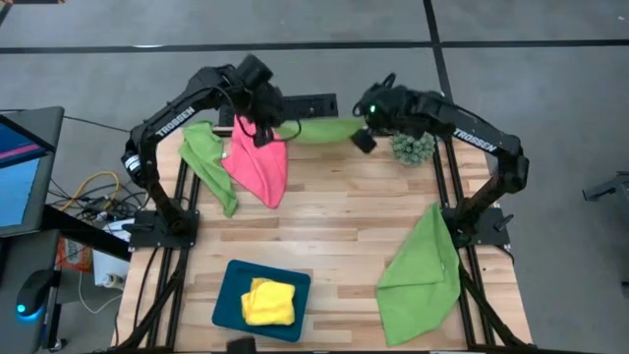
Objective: Fold microfiber towels
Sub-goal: Fold the top right green microfiber towel
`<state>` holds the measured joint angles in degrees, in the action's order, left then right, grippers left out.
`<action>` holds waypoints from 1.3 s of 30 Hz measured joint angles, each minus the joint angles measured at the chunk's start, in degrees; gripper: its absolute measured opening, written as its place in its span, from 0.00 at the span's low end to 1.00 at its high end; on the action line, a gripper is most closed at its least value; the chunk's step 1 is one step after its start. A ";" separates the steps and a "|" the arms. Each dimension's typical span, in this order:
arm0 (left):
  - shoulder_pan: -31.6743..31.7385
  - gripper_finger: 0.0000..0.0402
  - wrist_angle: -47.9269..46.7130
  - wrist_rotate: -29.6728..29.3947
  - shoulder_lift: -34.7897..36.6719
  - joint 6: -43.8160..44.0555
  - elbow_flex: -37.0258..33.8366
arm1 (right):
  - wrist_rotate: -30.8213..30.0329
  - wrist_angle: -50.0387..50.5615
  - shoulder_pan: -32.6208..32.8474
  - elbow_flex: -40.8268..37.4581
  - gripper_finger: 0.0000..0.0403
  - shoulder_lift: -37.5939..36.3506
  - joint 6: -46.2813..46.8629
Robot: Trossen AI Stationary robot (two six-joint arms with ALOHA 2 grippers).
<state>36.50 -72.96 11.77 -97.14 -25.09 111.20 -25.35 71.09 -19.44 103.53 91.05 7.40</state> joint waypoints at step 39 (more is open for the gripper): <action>-18.00 0.00 28.41 -10.24 7.56 22.01 -40.17 | 6.12 -15.53 11.81 -35.74 0.00 -4.87 11.07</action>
<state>18.50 -44.56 1.53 -89.58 -3.08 71.02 -19.23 55.56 -7.63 67.78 86.17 18.47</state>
